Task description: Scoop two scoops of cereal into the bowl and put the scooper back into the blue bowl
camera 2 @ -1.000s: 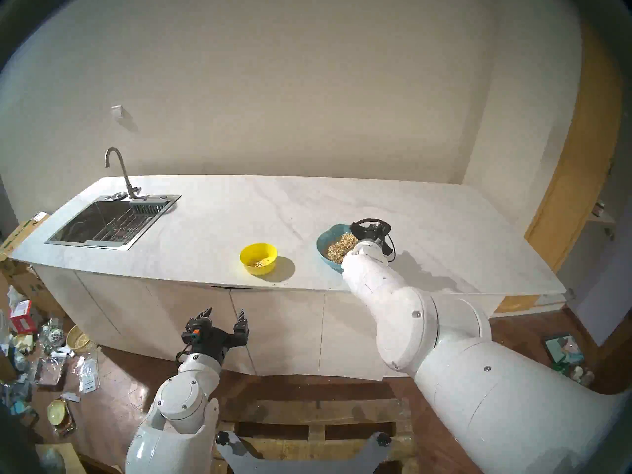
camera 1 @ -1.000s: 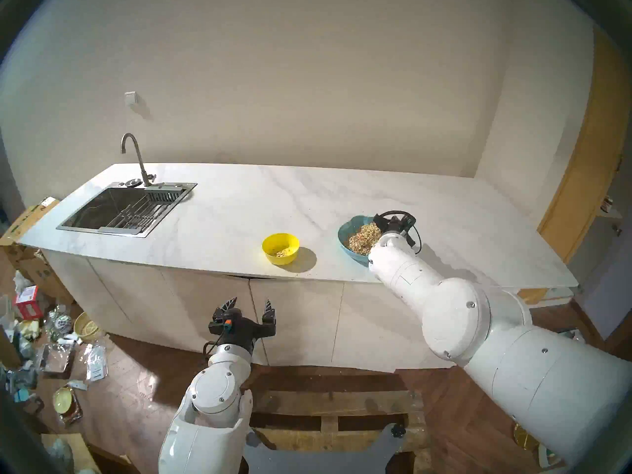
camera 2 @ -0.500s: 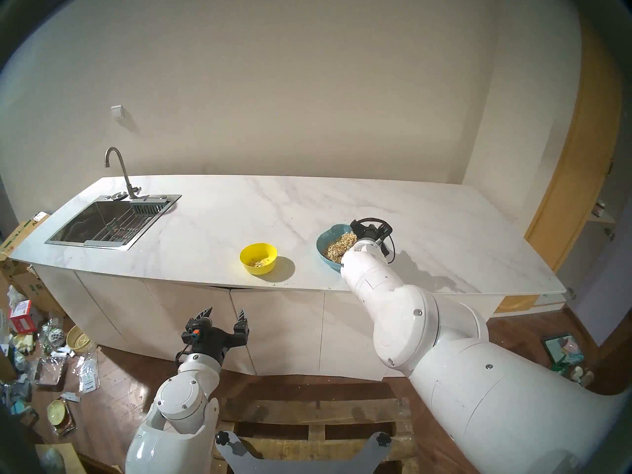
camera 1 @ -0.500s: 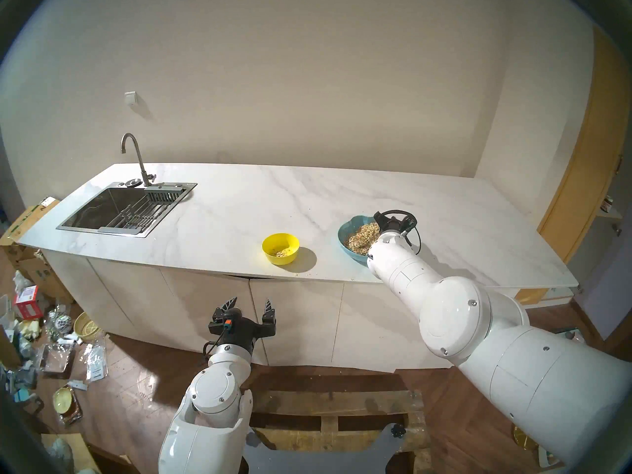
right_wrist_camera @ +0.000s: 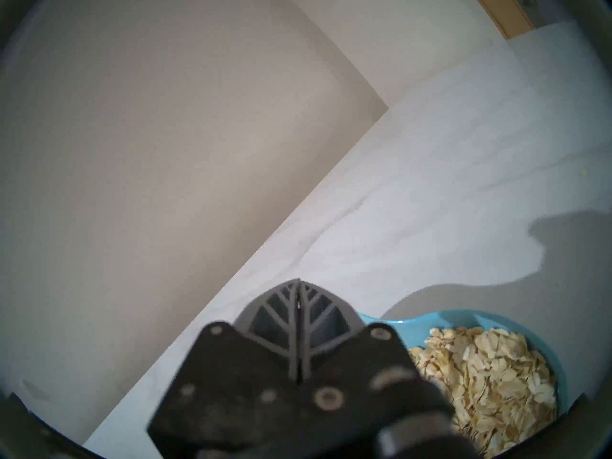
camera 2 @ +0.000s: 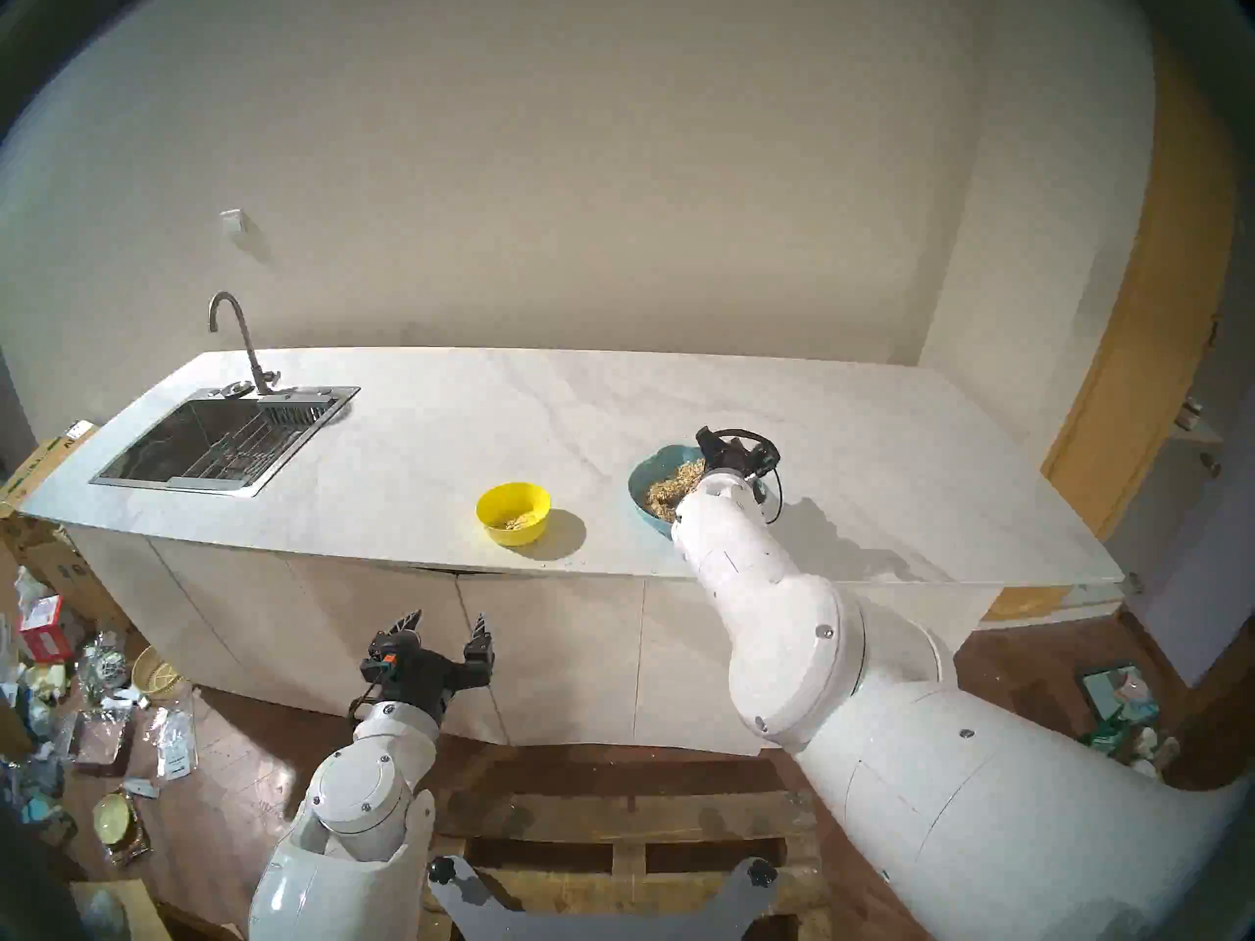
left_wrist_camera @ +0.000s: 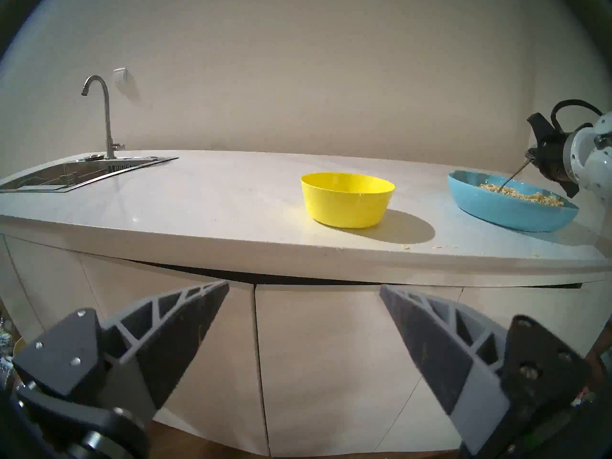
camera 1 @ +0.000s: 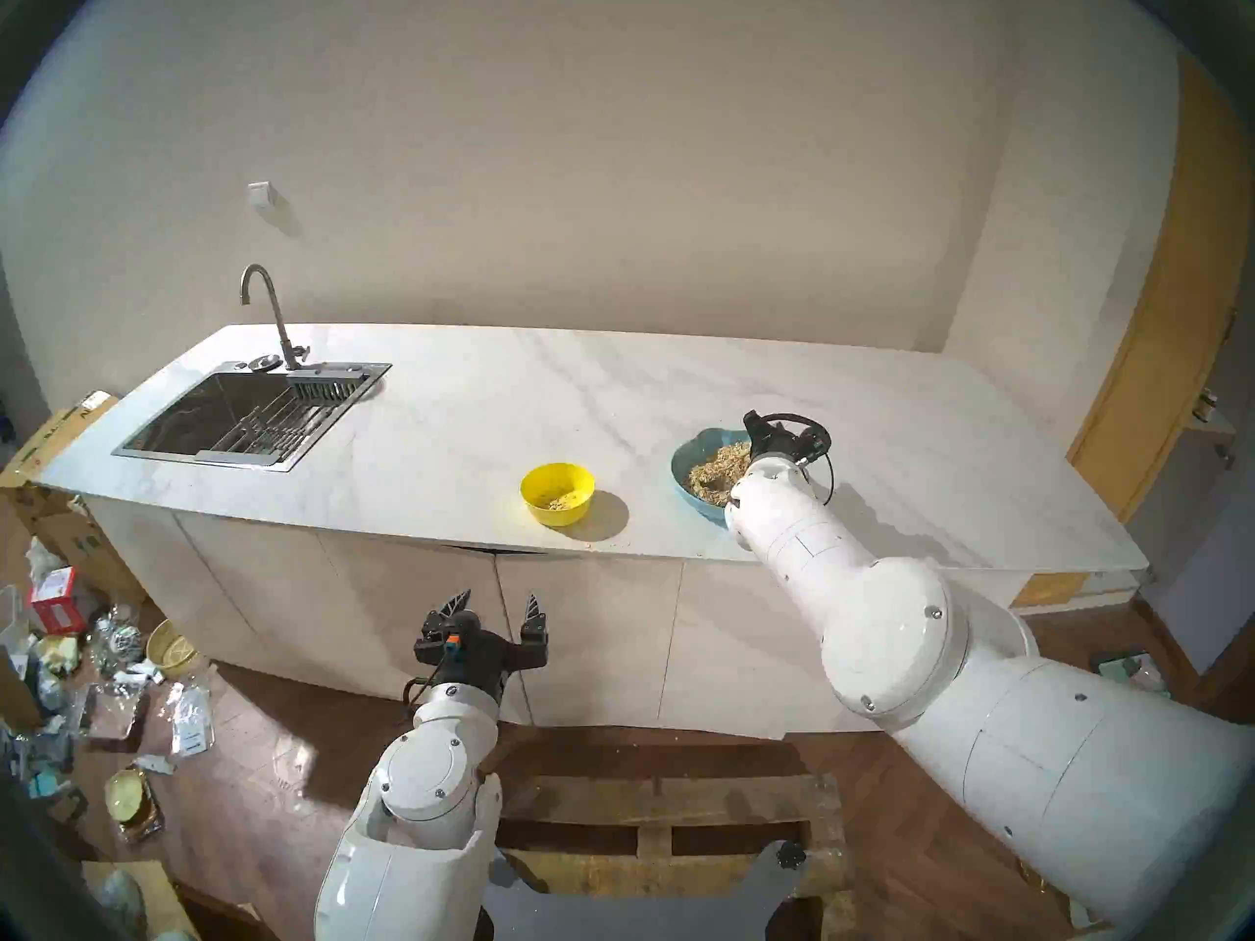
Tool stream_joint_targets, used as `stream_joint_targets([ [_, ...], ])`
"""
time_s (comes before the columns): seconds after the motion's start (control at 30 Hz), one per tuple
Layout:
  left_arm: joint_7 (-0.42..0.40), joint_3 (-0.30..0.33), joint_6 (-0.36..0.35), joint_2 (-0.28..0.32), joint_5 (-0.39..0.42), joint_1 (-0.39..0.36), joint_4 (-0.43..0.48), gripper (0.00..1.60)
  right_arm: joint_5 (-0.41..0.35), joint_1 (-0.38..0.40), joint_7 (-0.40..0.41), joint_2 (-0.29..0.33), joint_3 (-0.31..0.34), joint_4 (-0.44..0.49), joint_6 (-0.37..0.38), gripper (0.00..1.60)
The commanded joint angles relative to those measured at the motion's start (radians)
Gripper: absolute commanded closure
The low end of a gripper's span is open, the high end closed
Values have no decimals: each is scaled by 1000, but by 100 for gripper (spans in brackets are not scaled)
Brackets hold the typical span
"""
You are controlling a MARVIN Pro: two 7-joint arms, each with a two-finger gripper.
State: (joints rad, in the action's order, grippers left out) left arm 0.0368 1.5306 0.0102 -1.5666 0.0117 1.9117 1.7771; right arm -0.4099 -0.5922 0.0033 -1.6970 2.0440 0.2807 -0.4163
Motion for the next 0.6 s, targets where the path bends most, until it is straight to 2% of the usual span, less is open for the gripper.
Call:
stream_joint_targets([
  [0.0,-4,-2,6,0,3,-6,26,0,-18,15,25,-13,10,52,28,160],
  [0.2,-4,-2,6,0,3,-5,27,0,-44,-4,26,-22,37,89,59,160],
  [0.3,-4,-2,6,0,3,-5,27,0,-87,-10,35,-29,83,107,91,160],
  [0.57,-4,-2,6,0,3,-5,27,0,-94,-30,55,-42,116,144,123,160],
])
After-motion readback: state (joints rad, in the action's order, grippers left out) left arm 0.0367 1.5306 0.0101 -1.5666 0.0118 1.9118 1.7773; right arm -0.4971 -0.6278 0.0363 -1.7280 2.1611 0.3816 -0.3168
